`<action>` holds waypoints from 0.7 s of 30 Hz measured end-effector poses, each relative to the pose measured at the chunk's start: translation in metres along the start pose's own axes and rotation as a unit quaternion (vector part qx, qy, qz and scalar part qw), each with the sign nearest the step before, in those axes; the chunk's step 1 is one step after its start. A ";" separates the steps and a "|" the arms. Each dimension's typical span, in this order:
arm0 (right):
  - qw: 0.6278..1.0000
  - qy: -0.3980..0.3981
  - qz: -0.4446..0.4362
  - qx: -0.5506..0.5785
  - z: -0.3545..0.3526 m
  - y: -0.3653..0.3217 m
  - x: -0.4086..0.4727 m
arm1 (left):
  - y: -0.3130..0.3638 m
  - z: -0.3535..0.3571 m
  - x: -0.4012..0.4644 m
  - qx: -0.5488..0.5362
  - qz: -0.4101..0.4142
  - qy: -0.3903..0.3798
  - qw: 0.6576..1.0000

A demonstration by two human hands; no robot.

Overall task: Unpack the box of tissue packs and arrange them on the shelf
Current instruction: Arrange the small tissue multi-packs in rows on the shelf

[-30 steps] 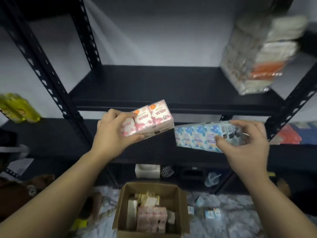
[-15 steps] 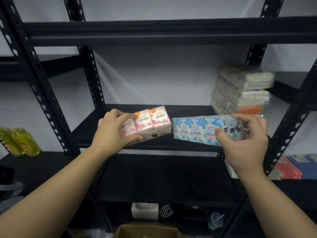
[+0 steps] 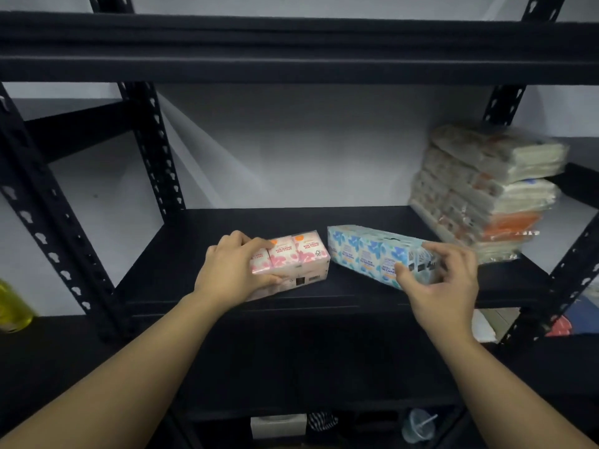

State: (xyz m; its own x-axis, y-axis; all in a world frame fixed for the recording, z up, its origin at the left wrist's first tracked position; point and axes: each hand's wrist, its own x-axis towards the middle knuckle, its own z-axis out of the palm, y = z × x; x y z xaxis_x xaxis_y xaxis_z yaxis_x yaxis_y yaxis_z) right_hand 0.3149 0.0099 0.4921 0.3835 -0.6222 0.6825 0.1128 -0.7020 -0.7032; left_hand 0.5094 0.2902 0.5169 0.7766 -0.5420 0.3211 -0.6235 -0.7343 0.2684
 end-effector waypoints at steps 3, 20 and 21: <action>1.000 -0.011 -0.007 -0.023 0.016 0.012 -0.007 | -0.010 0.002 0.019 0.003 0.016 -0.041 0.999; 0.976 -0.166 0.095 -0.102 0.053 0.040 0.025 | -0.018 0.013 0.042 0.023 0.049 -0.069 0.996; 0.973 -0.177 0.084 -0.119 0.055 0.038 0.032 | -0.016 0.012 0.042 0.020 0.045 -0.073 0.996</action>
State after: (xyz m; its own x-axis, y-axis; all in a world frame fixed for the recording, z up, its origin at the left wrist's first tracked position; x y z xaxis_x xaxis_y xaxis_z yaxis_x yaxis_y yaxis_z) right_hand 0.3820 -0.0179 0.4763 0.6751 -0.6062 0.4203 -0.1777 -0.6866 -0.7050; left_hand 0.5529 0.2743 0.5150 0.7248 -0.6572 0.2066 -0.6889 -0.6946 0.2070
